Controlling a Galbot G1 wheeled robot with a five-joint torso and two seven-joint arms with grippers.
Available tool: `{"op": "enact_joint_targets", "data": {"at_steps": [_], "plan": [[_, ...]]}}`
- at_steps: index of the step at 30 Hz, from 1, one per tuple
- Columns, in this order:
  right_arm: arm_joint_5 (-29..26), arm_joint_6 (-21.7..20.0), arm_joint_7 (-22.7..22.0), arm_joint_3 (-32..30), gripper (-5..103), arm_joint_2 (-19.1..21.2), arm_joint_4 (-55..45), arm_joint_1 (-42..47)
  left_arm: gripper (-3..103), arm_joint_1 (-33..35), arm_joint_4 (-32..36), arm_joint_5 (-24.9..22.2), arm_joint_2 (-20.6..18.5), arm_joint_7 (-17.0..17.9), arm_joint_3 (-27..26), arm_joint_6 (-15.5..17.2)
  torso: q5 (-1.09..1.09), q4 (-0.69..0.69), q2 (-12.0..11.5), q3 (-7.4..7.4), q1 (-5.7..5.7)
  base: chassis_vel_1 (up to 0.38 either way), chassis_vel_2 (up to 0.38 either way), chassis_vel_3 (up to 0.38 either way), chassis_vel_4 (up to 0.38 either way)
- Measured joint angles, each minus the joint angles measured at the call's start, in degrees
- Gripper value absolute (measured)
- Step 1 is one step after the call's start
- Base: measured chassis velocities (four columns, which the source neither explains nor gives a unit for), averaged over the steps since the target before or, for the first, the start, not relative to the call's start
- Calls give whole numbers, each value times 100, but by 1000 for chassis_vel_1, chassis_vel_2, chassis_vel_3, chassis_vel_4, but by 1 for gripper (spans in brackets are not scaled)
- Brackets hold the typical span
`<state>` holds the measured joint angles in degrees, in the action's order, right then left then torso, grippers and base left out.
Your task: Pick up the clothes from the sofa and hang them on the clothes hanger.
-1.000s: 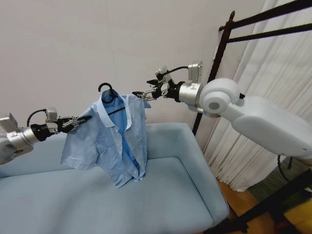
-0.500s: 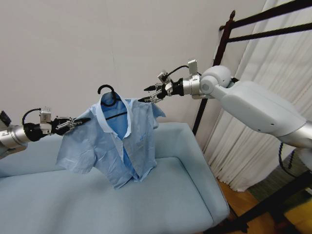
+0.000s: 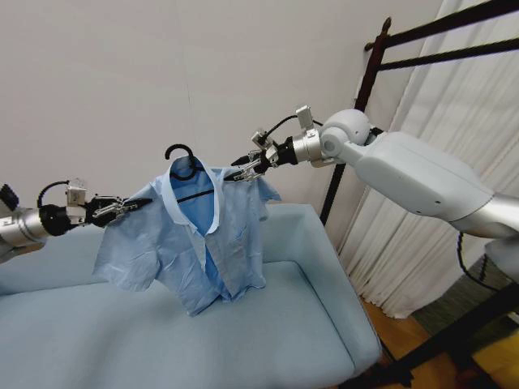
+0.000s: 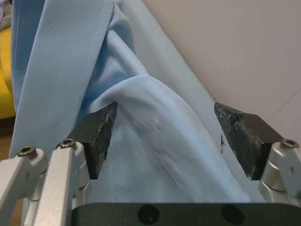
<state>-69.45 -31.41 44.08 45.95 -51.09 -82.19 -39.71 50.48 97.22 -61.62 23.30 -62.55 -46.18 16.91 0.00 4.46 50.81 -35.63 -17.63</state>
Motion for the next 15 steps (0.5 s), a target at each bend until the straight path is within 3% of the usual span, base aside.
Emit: {"op": "enact_joint_targets", "data": {"at_steps": [7, 8, 10, 13, 15], "plan": [[-28, -1, 39, 66, 59, -41, 23, -32, 2, -12, 8, 0, -7, 4, -2, 7, 0, 0, 0, 0, 0, 0, 0, 0, 0], [-34, -1, 42, 66, 48, -41, 26, -32, 2, -12, 18, 0, -7, 13, -2, 7, 0, 0, 0, 0, 0, 0, 0, 0, 0], [-40, -1, 66, 66, 37, -22, 26, -32, 2, -12, 33, 1, 2, 40, -1, 8, 0, 0, 0, 0, 0, 0, 0, 0, 0], [-42, -1, 108, 66, 32, 4, 13, -28, 2, -7, 59, 2, 10, 91, 3, 8, 0, 0, 0, 0, 0, 0, 0, 0, 0], [-45, 0, 122, 66, 21, 30, -7, -17, 2, 1, 86, 2, 15, 166, 6, 8, 0, 1, 0, 0, 0, 0, 0, 0, 0]]}}
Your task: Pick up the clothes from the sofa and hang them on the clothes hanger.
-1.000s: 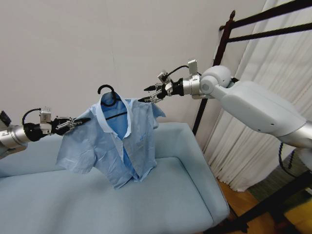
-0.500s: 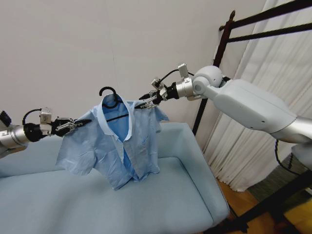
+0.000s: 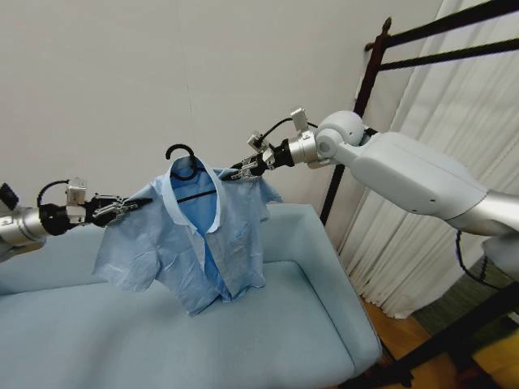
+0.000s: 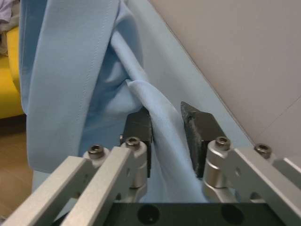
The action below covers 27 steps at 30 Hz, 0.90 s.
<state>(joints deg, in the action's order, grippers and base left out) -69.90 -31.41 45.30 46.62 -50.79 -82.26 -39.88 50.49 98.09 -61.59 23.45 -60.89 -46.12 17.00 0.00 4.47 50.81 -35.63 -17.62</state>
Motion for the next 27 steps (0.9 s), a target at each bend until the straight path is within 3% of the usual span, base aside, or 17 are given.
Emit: {"op": "enact_joint_targets", "data": {"at_steps": [7, 12, 16, 21, 24, 27], "plan": [[-16, 7, 16, -4, 2, 10, -48, 16, -1, 14, 28, 0, 2, 83, -5, -15, 0, 0, 0, 0, 0, 0, 0, 0, 0], [-80, 11, 11, -10, 2, -6, -63, 39, 12, 59, 55, 93, -1, 164, -57, -91, 0, -1, 0, 0, 0, 0, 0, 0, 0], [-225, 67, 17, -13, 2, 36, -98, 61, 34, 107, 134, 57, -2, 391, -87, -135, 0, -1, 0, 0, 0, 0, 0, 0, 0], [-253, 103, 112, -47, 2, 154, -136, 79, 45, 144, 190, 22, -26, 416, -126, -127, 0, -1, 0, 0, 0, 0, 0, 0, 0], [-371, 100, 165, -94, 2, 270, -206, 108, 61, 159, 254, -40, -28, 535, -153, -76, 0, 0, 0, 1, 0, 0, 0, 0, 0], [-521, 98, 154, -137, 2, 366, -291, 149, 67, 145, 272, -94, -17, 728, -157, -50, 0, -1, 0, 0, 0, 0, 0, 0, 0]]}}
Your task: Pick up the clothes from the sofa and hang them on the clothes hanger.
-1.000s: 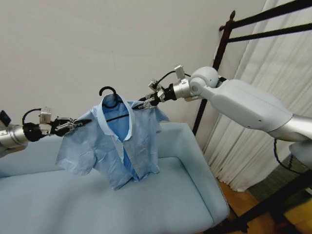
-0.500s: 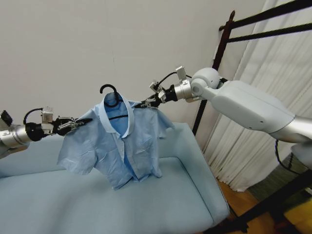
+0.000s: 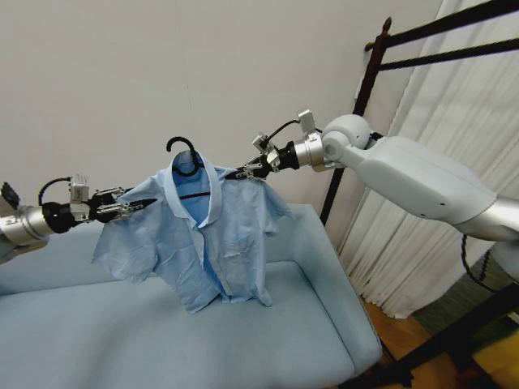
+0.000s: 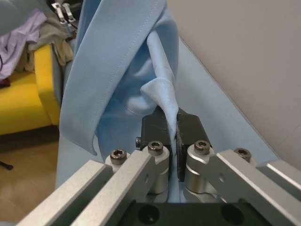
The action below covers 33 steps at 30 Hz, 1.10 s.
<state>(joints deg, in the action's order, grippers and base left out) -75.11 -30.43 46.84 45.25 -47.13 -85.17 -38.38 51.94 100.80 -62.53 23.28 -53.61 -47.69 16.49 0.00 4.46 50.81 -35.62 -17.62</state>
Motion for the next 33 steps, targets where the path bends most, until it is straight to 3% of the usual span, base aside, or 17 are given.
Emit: {"op": "enact_joint_targets", "data": {"at_steps": [3, 4, 8, 9, 13, 20, 23, 24, 28, 29, 33], "plan": [[-260, 5, -170, -109, 2, 159, -151, 100, 83, -22, 59, -213, 12, 554, -6, 11, 1, 0, 0, 0, 0, 0, 0, 0, 0], [-260, 5, -170, -109, 2, 159, -151, 100, 83, -22, 59, -213, 12, 554, -6, 11, 1, 0, 0, 0, 0, 0, 0, 0, 0], [-647, -18, -342, -266, 2, 342, -300, 204, 97, 11, 257, -576, 28, 1586, 1, -11, 1, 0, 0, 0, 0, 0, 0, 0, 0], [-647, -18, -342, -266, 2, 342, -300, 204, 97, 11, 257, -576, 28, 1586, 1, -11, 1, 0, 0, 0, 0, 0, 0, 0, 0], [-821, -34, -382, -429, 2, 533, -462, 342, 100, -48, 319, -766, 81, 2271, 2, -57, 1, 0, 0, 0, 0, 0, 0, 0, 0], [-938, -30, -624, -637, 2, 736, -707, 462, 100, -121, 413, -937, 172, 2823, -81, -103, 1, 0, 0, 0, 0, 0, 0, 0, 0], [-1287, -37, -1281, -801, 2, 843, -976, 514, 100, -145, 481, -990, 226, 3019, -123, -136, 0, 0, 0, 0, 0, 0, 0, 0, 0], [-1287, -37, -1281, -801, 2, 843, -976, 514, 100, -145, 481, -990, 226, 3019, -123, -136, 0, 0, 0, 0, 0, 0, 0, 0, 0], [-1880, -229, -2486, -1121, 2, 1003, -1388, 616, 100, -129, 623, -1007, 290, 3260, -178, -173, 0, 0, 0, 0, 0, 0, 0, 0, 0], [-1880, -229, -2486, -1121, 2, 1003, -1388, 616, 100, -129, 623, -1007, 290, 3260, -178, -173, 0, 0, 0, 0, 0, 0, 0, 0, 0], [-2253, -346, -3493, -1483, 2, 1110, -1664, 736, 100, -15, 811, -1008, 321, 3473, -310, -176, 0, 1, 0, 0, 0, 0, 0, 0, 0]]}}
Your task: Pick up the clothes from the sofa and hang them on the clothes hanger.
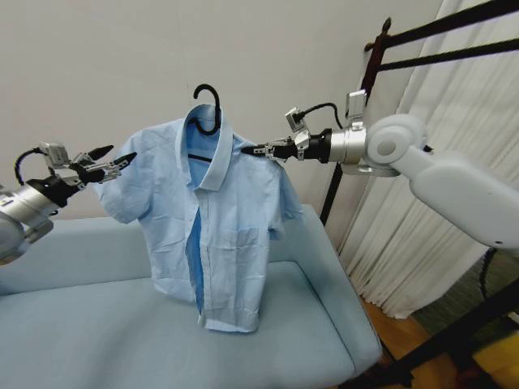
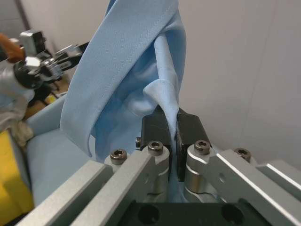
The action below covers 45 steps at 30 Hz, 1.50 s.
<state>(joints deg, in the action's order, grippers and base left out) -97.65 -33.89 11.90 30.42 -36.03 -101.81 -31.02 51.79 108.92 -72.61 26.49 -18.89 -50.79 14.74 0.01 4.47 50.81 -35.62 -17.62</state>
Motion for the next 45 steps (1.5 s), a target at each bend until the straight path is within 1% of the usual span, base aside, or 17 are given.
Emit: {"op": "enact_joint_targets", "data": {"at_steps": [2, 3, 7, 8, 10, 12, 15, 18, 19, 22, 25, 26, 30, 32, 35, 37, 45], "plan": [[-228, -26, -646, -146, 2, 42, -178, 41, 100, 169, 116, -7, 35, 39, -187, -2, 1, 0, 0, 0, 0, 0, 0, 0, 0], [-228, -26, -646, -146, 2, 42, -178, 41, 100, 169, 116, -7, 35, 39, -187, -2, 1, 0, 0, 0, 0, 0, 0, 0, 0], [-804, -63, -2338, -580, 2, 52, -654, 151, 100, 419, 237, -7, 154, 46, -472, -4, -1, -3, 0, 0, 0, 0, 0, 0, 0], [-804, -63, -2338, -580, 2, 52, -654, 151, 100, 419, 237, -7, 154, 46, -472, -4, -1, -3, 0, 0, 0, 0, 0, 0, 0], [-1171, -149, -3441, -916, 2, -23, -853, 218, 100, 468, 254, 1, 218, 36, -534, -4, -1, 0, 1, 1, 1, 0, 0, 0, 0], [-1353, -165, -4069, -1118, 2, -128, -923, 233, 100, 494, 264, 12, 262, 16, -564, -4, 0, 0, 0, 1, 1, 0, 0, 0, 0], [-1342, -146, -4451, -1224, 2, -217, -939, 209, 100, 497, 278, 29, 305, 13, -570, -4, 0, -1, 0, 0, 0, 0, 0, 0, 0], [-1325, -117, -5164, -1258, 2, -299, -955, 90, 100, 496, 326, 39, 384, 14, -571, -4, -1, -1, 0, 0, 0, 0, 0, 0, 0], [-1325, -117, -5164, -1258, 2, -299, -955, 90, 100, 496, 326, 39, 384, 14, -571, -4, -1, -1, 0, 0, 0, 0, 0, 0, 0], [-1372, 3, -5884, -1240, 2, -385, -880, -75, 100, 493, 349, 75, 469, 26, -570, 1, 0, 0, 0, 0, 0, 0, 0, 0, 0], [-1744, 222, -6738, -1208, 2, -615, -604, -438, 100, 503, 362, 119, 555, 33, -563, 6, 1, 0, 0, 0, 0, 0, 0, 0, 0], [-1744, 222, -6738, -1208, 2, -615, -604, -438, 100, 503, 362, 119, 555, 33, -563, 6, 1, 0, 0, 0, 0, 0, 0, 0, 0], [-2260, 642, -7582, -1002, 2, -949, -136, -1012, 100, 528, 383, 153, 665, 34, -561, 13, -2, -2, 0, 0, 0, 0, 0, 0, 0], [-2315, 732, -7749, -904, 2, -1020, -3, -1156, 100, 537, 388, 158, 697, 34, -562, 16, -1, -2, 0, 0, 0, 0, 0, 0, 0], [-2395, 1138, -8176, -408, 2, -1252, 609, -1698, 100, 549, 404, 163, 808, 26, -563, 19, -1, -2, 0, 0, 0, 0, 0, 0, 0], [-2397, 1346, -8365, -118, 2, -1374, 979, -1985, 100, 549, 401, 165, 873, 13, -560, 19, -2, 0, 0, -1, 0, 0, 0, 0, 0], [-2247, 1711, -8845, 534, 2, -1732, 1623, -2574, 100, 520, 322, 209, 1027, -120, -473, -7, 0, 0, 0, -1, 0, 0, 0, 0, 0]]}}
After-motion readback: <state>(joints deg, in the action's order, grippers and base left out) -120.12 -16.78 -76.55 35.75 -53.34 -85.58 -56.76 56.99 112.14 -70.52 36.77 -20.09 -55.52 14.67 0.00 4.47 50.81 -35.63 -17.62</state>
